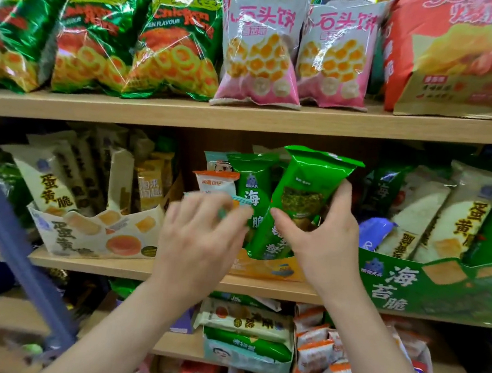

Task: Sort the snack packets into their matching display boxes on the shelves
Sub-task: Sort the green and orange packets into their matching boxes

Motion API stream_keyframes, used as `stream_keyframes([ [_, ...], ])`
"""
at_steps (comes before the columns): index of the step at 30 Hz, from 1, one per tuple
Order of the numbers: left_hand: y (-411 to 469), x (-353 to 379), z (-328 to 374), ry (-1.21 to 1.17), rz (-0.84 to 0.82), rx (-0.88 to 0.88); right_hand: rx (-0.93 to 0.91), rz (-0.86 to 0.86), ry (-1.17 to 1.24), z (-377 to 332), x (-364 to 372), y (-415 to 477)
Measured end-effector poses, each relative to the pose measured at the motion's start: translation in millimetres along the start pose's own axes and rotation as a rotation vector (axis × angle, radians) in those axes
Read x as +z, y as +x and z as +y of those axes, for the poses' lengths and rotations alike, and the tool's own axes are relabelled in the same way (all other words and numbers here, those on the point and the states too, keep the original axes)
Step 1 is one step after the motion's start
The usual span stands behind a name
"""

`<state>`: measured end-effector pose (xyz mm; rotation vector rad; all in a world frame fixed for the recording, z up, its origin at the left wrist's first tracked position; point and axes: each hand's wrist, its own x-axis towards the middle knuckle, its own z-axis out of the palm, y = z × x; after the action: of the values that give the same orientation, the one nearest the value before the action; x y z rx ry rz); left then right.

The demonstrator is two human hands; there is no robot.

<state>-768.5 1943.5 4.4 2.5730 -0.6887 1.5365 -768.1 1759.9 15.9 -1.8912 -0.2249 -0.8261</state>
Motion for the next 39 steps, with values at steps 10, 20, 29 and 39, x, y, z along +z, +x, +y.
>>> stream_keyframes([
  [10,19.7,28.0,-18.5,-0.281,-0.115,-0.6,0.065,-0.131,-0.095,5.6,10.6,-1.4],
  [20,34.2,26.6,-28.5,-0.291,-0.237,-0.627,-0.006,-0.221,-0.246,-4.9,18.6,7.8],
  [29,33.6,21.8,-21.8,-0.247,-0.21,-0.504,0.024,-0.253,-0.417,-3.8,26.0,2.0],
  [39,29.3,1.9,15.6,-0.661,0.002,-0.485,0.073,-0.364,-0.41,-1.5,25.6,-6.5],
])
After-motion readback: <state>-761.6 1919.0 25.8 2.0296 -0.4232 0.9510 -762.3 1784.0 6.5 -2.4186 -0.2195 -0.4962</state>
